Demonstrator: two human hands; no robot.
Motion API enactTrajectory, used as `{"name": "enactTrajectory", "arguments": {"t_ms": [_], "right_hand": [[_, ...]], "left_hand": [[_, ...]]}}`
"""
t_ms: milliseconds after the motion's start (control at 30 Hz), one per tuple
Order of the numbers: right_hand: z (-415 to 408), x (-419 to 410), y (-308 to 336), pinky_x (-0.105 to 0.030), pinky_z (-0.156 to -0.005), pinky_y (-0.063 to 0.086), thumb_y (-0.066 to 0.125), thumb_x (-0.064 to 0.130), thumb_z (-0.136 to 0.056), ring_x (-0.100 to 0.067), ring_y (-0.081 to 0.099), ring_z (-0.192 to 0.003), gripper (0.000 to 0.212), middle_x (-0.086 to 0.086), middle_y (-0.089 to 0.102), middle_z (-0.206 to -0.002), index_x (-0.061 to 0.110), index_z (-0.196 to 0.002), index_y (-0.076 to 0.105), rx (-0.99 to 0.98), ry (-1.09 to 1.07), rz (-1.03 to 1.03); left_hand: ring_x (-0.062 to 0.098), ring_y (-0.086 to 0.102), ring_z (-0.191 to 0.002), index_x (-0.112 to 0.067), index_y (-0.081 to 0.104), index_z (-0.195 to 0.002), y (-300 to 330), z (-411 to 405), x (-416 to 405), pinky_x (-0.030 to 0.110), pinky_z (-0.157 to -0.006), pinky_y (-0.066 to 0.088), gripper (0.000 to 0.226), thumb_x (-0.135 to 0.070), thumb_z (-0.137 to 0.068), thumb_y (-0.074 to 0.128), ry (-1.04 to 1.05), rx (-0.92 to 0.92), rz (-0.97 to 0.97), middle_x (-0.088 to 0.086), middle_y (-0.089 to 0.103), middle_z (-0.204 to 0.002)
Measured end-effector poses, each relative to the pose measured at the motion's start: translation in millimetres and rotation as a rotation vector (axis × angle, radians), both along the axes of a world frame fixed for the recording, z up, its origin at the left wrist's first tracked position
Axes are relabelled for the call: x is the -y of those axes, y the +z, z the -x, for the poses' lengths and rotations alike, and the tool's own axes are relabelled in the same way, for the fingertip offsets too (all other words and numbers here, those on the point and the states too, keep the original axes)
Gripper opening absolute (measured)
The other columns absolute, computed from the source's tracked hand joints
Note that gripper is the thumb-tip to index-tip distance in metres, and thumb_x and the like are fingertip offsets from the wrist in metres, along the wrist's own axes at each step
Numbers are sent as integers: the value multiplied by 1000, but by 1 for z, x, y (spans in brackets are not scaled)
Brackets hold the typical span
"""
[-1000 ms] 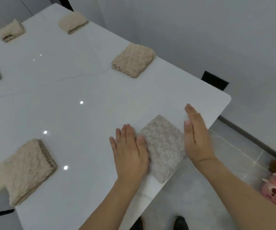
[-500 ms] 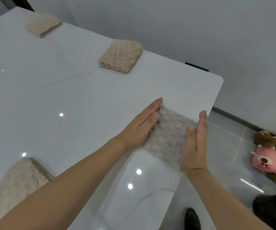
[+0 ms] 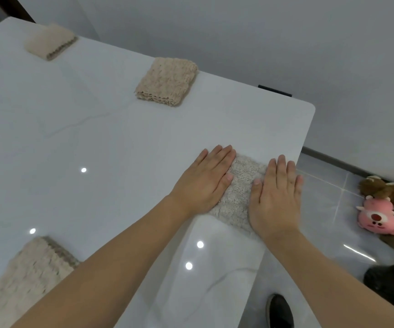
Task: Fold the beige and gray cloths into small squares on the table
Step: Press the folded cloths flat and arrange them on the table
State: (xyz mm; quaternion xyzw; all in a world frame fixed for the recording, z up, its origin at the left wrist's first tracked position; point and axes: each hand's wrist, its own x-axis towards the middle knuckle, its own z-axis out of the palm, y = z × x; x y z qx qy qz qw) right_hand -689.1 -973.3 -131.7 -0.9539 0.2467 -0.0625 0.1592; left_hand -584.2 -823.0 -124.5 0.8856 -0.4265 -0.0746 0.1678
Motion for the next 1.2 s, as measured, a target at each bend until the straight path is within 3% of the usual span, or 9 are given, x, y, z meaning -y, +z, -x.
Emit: {"name": "enactTrajectory", "arguments": {"t_ms": [800,967,1100,1200], "right_hand": [[-5,-2,3,-40,-120,-6,11,38,-96,-32,1,-148,68,-20,7,-160,-2,-150,15,-62,3,59],[-2,-1,7,-42,-120,-4,8,40,-94,-31,2,-148,70,-19,7,-160,-1,-151,13,-166,-15,98],[-11,2,28,-40,-120,-7,2,43,-93,-27,-7,-149,72,-16,-3,-161,0,-152,6,-234,-43,91],[-19,-9,54,-39,-121,-7,11,38,-99,-25,-10,-148,65,-13,-8,-161,2,-152,2,-234,-57,64]], "left_hand": [[11,2,-152,-14,12,-157,3,1,4,37,-124,5,58,-39,-105,15,26,14,-62,-1,13,-165],[11,0,-152,-15,10,-158,2,3,6,38,-124,3,59,-41,-105,14,7,-66,-55,-1,10,-165],[8,-6,-151,-15,8,-158,19,-4,1,30,-122,-8,57,-39,-107,20,62,-247,72,-3,2,-166],[10,-4,-151,-13,10,-157,35,-15,-24,29,-121,-9,57,-37,-107,21,68,-217,123,0,4,-166]]}}
